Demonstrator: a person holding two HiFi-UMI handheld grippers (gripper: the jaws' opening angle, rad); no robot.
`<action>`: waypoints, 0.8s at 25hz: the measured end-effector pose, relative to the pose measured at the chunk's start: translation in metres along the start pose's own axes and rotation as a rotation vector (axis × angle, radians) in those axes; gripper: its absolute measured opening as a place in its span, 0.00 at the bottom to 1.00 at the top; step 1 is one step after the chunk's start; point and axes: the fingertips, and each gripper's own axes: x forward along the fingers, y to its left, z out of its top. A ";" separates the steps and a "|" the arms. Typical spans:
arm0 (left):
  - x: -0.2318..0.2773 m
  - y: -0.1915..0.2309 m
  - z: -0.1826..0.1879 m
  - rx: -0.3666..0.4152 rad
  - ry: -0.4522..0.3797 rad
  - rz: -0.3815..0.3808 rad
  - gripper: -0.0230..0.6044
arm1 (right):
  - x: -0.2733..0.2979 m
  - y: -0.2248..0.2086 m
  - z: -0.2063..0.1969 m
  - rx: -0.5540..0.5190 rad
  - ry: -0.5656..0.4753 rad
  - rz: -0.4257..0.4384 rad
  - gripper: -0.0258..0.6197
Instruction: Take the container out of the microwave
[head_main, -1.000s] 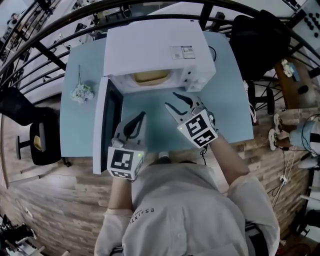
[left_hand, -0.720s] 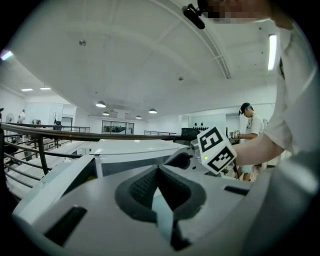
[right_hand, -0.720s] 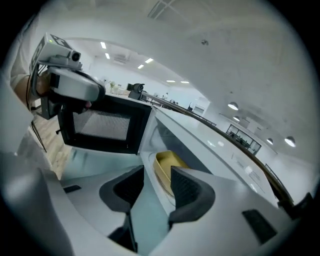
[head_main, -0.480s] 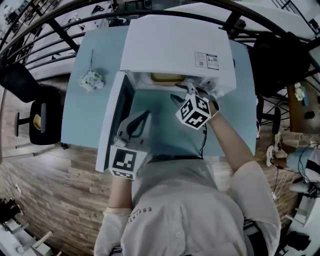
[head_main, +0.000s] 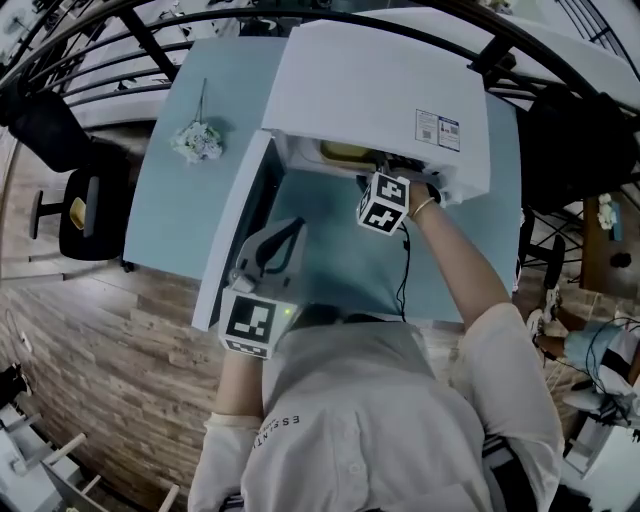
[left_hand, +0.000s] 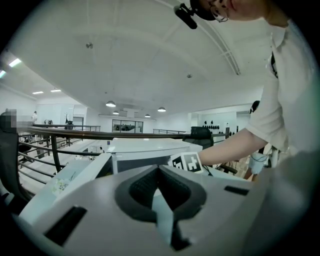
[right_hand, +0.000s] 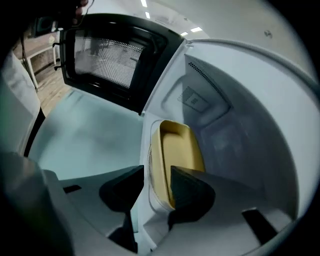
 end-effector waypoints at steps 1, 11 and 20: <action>-0.001 0.001 -0.001 0.006 -0.002 0.003 0.03 | 0.005 -0.001 -0.002 -0.018 0.010 0.000 0.32; -0.013 0.002 -0.010 -0.020 0.018 0.034 0.03 | 0.022 -0.008 0.000 -0.048 0.027 -0.009 0.14; -0.020 0.007 -0.007 -0.003 0.003 0.031 0.03 | 0.007 -0.001 0.007 -0.022 -0.007 0.017 0.09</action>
